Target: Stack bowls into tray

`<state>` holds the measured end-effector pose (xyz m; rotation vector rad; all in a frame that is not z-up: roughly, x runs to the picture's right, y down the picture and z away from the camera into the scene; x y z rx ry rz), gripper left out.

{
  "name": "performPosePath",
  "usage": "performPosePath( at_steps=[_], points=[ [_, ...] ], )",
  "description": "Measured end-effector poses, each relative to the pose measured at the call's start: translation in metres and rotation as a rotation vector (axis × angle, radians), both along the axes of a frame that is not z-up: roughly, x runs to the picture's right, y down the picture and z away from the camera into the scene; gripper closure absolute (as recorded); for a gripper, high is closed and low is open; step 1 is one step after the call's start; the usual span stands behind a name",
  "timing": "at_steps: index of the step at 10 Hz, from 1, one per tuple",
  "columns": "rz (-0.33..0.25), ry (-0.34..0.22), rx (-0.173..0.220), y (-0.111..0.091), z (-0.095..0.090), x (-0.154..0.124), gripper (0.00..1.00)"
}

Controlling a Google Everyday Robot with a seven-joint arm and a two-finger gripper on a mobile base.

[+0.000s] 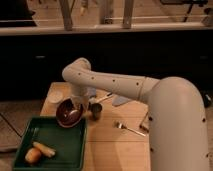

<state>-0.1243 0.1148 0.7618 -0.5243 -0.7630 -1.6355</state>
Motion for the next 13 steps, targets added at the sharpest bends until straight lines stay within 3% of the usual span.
performPosePath(
  at_steps=[4, 8, 9, 13],
  points=[
    [-0.021, -0.081, -0.032, 0.019, -0.011, -0.027, 0.97],
    [-0.030, -0.205, -0.056, 0.032, -0.020, -0.053, 0.97],
    [-0.040, -0.291, -0.087, 0.043, -0.021, -0.062, 0.97],
    [-0.063, -0.387, -0.144, 0.061, -0.022, -0.066, 0.95]
  ],
)
